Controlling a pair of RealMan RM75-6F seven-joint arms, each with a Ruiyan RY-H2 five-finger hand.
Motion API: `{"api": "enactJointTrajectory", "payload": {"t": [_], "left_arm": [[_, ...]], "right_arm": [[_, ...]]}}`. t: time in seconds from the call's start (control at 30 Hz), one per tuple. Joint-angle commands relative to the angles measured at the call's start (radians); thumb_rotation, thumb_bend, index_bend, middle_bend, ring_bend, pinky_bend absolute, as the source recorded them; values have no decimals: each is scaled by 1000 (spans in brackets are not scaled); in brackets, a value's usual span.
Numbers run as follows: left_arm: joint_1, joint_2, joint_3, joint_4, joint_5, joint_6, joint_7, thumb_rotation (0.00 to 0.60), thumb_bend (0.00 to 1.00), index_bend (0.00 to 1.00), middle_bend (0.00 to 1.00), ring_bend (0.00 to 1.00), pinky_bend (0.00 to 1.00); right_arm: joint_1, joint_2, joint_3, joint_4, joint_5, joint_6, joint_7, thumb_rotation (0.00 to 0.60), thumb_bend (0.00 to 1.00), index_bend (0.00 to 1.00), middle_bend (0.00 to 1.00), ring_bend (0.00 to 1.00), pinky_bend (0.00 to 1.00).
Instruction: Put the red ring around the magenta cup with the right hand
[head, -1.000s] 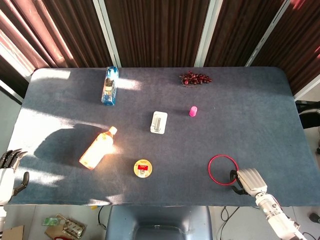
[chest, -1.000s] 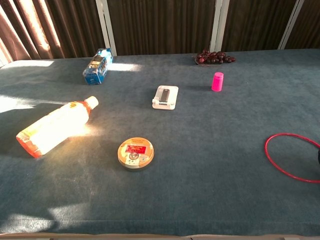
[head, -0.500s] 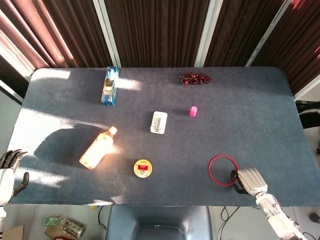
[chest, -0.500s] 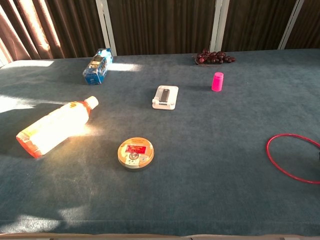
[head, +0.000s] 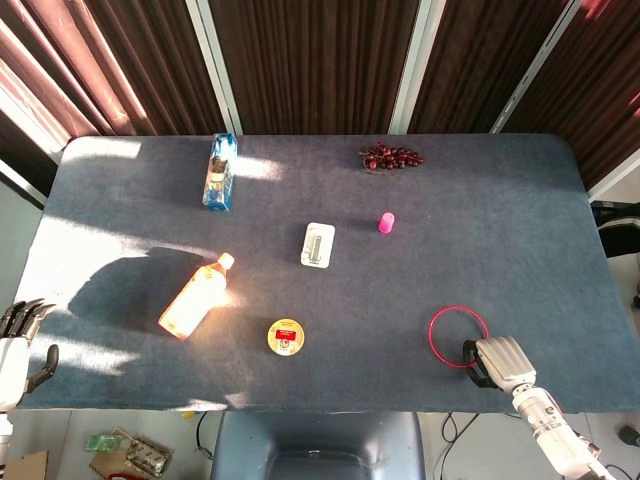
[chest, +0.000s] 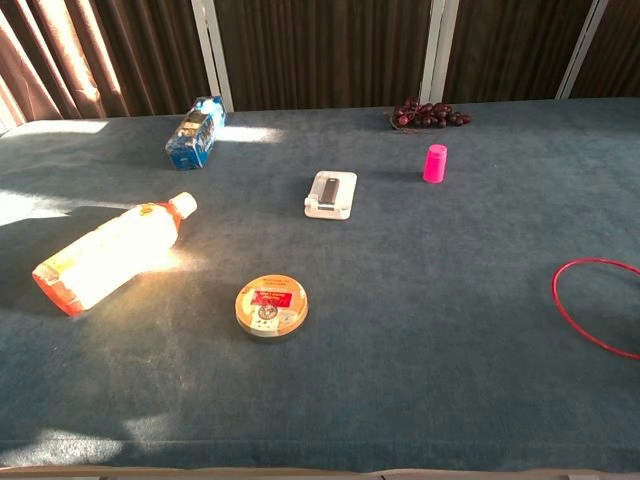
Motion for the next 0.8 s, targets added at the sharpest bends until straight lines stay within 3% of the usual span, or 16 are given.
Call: {"api": "enactJointTrajectory", "payload": {"t": [0.03, 0.17, 0.37, 0.8], "left_arm": [[-1, -1, -1, 1, 0, 0, 1, 600, 463, 212, 145, 106, 260], [-1, -1, -1, 1, 0, 0, 0, 600, 463, 212, 145, 106, 260], [0, -1, -1, 1, 0, 1, 0, 600, 463, 212, 145, 106, 260], [-1, -1, 1, -1, 0, -2, 3, 600, 464, 212, 145, 106, 260]], "right_arm": [[0, 0, -1, 0, 0, 1, 0, 600, 504, 664, 906, 932, 1000], [-1, -2, -1, 5, 1, 2, -5, 600, 519, 687, 906, 932, 1000], [0, -6, 0, 10, 4, 1, -7, 600, 683, 742, 914, 936, 1000], [4, 24, 31, -25, -18, 43, 74, 600, 710, 780, 917, 938, 1000]]}}
